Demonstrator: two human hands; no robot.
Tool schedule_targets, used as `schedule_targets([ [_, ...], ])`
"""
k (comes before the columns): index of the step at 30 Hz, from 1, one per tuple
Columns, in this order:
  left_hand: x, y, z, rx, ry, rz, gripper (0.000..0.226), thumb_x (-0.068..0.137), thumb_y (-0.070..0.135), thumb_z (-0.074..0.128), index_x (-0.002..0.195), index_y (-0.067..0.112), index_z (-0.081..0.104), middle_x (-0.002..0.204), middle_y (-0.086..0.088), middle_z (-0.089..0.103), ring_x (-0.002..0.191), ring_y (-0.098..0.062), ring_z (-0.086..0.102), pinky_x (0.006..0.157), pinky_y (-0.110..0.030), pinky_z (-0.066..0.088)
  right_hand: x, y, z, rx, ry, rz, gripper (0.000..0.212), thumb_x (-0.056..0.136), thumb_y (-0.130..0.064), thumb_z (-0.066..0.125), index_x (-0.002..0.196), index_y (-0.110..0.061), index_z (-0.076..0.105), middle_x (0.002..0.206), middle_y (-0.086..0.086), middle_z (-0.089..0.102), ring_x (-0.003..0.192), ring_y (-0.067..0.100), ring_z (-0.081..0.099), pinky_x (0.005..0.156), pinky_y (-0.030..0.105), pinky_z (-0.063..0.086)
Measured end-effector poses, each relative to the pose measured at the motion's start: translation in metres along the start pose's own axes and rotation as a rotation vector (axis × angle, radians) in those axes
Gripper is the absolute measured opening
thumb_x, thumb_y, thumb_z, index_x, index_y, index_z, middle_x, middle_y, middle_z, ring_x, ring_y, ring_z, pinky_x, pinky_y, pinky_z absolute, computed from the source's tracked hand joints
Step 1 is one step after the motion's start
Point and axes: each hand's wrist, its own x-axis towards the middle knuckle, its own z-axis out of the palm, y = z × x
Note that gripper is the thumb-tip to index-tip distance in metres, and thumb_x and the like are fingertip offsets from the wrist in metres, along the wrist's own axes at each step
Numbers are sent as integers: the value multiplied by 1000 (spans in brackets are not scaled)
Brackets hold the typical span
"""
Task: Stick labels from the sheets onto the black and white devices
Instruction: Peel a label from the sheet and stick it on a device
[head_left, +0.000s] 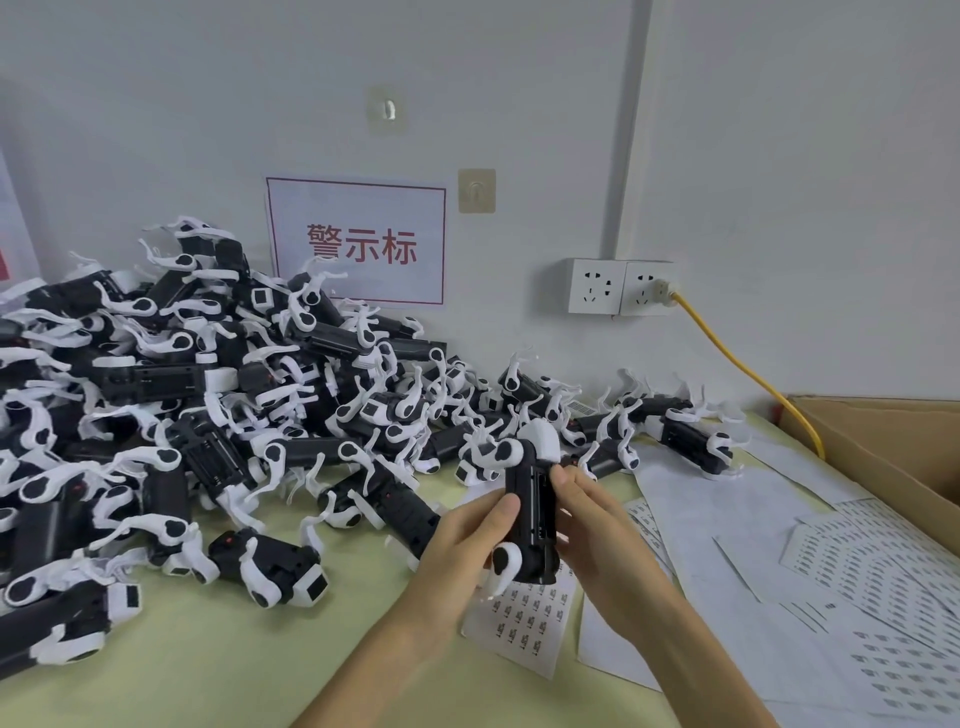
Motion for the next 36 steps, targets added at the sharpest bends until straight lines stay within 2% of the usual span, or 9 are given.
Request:
schedule_targets([
  [7,2,1,-8,-203,25,-69,46,101,53,52,115,17,76,102,-21,74,83,-22,71,64,-24,49,0,-1,0,3,-151,-55,25,93,-27,68,98,-7,53,103,17,68,82,37,67,77,39,54],
  [10,5,-2,-12,-276,85,-91,41,95,48,57,106,17,80,100,-16,77,86,-20,73,71,-25,56,3,3,3,-299,24,-109,8,98,-25,67,91,-22,66,94,-3,71,82,15,64,77,26,49],
  [14,6,-3,-10,-356,115,-102,20,83,40,70,82,25,83,88,-4,77,76,-13,74,69,-25,56,7,10,-3,-701,241,-172,10,97,-20,66,94,-29,70,89,-18,70,86,2,62,71,10,44],
  [19,7,-3,-14,-412,111,-119,34,76,39,81,98,14,75,88,-3,74,74,-11,67,69,-22,52,6,16,-20,-1276,-191,177,69,89,-53,71,148,-35,41,141,-22,38,134,10,41,115,36,32],
  [23,5,-3,-15,-437,107,-136,67,77,52,80,118,2,64,108,-16,58,103,-22,60,103,-33,50,7,22,-22,-1204,-210,196,60,91,-41,73,145,-36,50,148,-17,48,133,13,49,111,33,40],
  [27,5,3,-15,-479,71,-119,89,61,59,90,115,-2,56,115,-19,45,100,-30,46,84,-27,58,8,20,-20,-1212,-100,137,47,93,-35,70,138,-36,57,127,-13,65,112,10,64,95,31,53],
  [30,8,-3,-18,-477,68,-196,64,75,52,81,122,9,73,120,-12,69,111,-22,66,102,-35,51,9,17,-21,-1093,-9,36,37,97,-38,65,134,-36,59,113,-15,69,94,0,68,75,18,55],
  [32,7,-3,-18,-429,53,-217,32,92,45,70,111,21,80,118,-6,74,107,-17,70,93,-29,54,10,14,-22,-1023,62,-34,31,99,-40,63,130,-35,62,104,-17,71,92,0,68,72,17,53],
  [36,6,-3,-14,-480,62,-301,38,87,47,66,104,16,79,118,-15,70,103,-29,66,96,-44,47,10,15,-21,-1006,136,-124,39,97,-37,67,135,-36,58,117,-22,59,107,4,58,82,15,41],
])
